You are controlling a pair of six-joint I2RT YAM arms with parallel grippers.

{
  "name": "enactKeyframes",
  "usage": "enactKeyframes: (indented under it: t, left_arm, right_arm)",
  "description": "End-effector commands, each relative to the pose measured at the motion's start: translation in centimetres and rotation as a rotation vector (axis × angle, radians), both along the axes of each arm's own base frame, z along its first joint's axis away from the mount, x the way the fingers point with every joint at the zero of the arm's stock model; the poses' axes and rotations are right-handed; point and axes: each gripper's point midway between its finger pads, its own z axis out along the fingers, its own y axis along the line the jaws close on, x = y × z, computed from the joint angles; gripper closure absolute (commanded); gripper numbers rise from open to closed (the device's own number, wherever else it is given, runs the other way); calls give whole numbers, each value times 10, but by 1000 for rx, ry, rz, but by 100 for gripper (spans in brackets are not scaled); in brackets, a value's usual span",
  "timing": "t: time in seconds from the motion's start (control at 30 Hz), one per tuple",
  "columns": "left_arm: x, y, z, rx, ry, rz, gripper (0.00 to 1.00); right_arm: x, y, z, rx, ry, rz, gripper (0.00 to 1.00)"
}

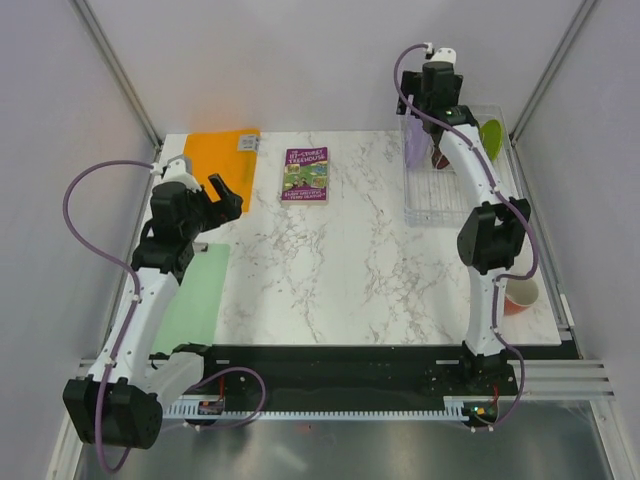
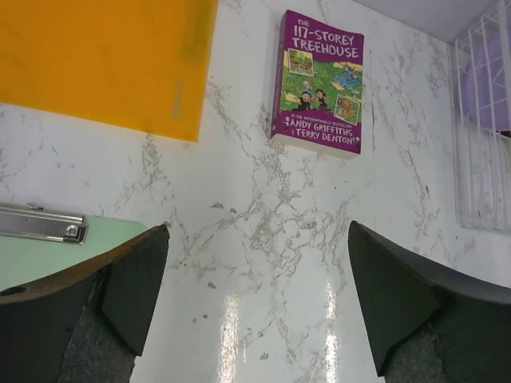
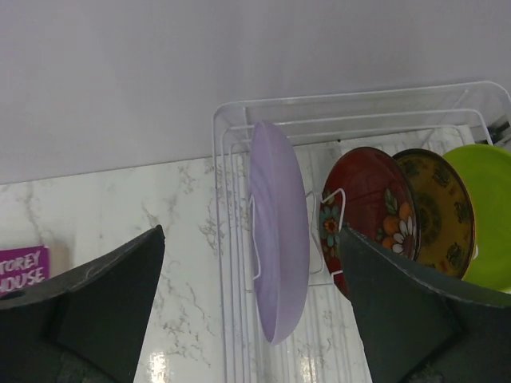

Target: Unload the plates from the dish rack

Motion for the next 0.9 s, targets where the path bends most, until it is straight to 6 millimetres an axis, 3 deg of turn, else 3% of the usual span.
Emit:
enactKeyframes:
  t: [0.0,0.37,0.6,0.8,0.87]
  left_arm:
    - [-2,10,-3,-29,-4,83,0]
    - [1,6,-18,-34,3,62,0]
    - [1,0,-22,-47,5,26,0]
    - [1,-3,-25,-39,6,5,6]
    - [1,-3,-26,-41,8,4,4]
  right_arm:
    - [11,-4,-12,-244,32,-105,4]
    - [11,-28,-36,-409,48,-312,13]
    - [12,-29,-56,-424,85,-299,22]
    - [16,-27,-67,-407,88,-285,40]
    - [16,-26,-66,-406,85,-282,56]
